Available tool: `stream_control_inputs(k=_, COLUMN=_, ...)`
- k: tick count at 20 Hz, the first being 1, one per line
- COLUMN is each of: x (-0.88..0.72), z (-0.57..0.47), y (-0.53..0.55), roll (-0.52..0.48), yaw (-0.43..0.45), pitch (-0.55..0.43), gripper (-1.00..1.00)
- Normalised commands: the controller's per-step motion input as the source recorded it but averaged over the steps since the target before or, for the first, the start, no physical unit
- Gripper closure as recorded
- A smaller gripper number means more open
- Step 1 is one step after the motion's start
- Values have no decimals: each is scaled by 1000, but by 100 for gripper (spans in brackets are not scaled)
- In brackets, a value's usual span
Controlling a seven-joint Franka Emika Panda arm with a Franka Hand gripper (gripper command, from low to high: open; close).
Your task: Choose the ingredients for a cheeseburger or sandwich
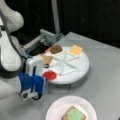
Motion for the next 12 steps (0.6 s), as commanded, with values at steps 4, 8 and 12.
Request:
stream_control_inputs(k=4, x=236, z=-113, y=-67, roll=136, yaw=37, pitch=-75, gripper=100)
stream_control_inputs(k=8, x=236, z=-119, y=-65, roll=123, yaw=38, pitch=-73, gripper=100)
stream_control_inputs(k=12, x=230, z=-102, y=-102, roll=114, yaw=33, pitch=-59, gripper=100)
